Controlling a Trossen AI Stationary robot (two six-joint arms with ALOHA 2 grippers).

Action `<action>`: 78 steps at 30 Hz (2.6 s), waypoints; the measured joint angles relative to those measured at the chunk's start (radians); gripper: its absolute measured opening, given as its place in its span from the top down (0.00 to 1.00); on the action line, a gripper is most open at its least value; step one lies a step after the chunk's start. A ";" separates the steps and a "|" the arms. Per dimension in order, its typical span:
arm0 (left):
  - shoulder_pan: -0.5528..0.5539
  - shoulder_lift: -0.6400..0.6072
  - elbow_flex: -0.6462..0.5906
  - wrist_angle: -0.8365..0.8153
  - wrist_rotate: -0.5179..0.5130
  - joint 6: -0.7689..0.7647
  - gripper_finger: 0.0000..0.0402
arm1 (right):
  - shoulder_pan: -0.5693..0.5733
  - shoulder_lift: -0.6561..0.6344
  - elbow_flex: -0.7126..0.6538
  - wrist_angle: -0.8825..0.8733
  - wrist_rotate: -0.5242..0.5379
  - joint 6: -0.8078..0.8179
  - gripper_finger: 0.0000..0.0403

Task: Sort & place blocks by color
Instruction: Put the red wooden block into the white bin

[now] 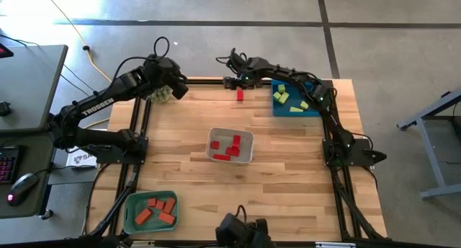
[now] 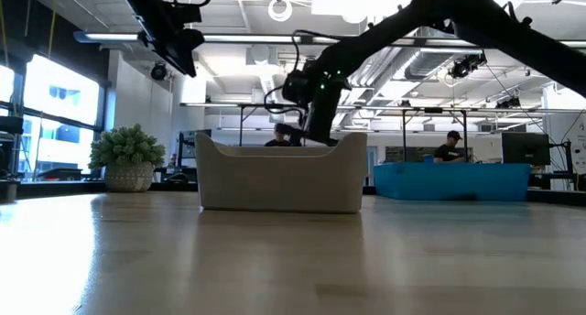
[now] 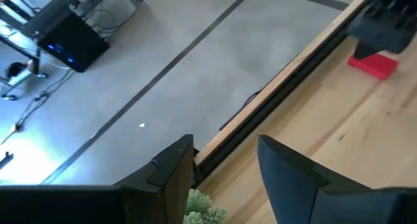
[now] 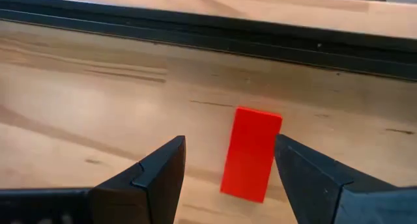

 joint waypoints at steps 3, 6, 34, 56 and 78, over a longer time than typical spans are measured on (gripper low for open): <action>0.006 0.000 0.000 0.000 0.025 0.001 0.60 | 0.001 0.025 0.000 -0.014 0.001 0.018 0.45; 0.006 0.000 0.000 -0.001 0.039 0.019 0.60 | 0.002 0.049 0.000 -0.041 0.006 0.027 0.45; 0.006 0.000 0.000 0.000 0.171 0.016 0.60 | 0.005 0.052 0.041 -0.188 -0.131 -0.302 0.76; 0.006 0.000 -0.001 0.016 0.312 -0.265 0.61 | 0.131 -0.058 0.253 -0.431 -0.507 -1.081 0.76; -0.188 -0.023 -0.001 -0.099 0.517 -0.320 0.61 | 0.366 -0.045 0.136 -0.384 -0.483 -1.072 0.76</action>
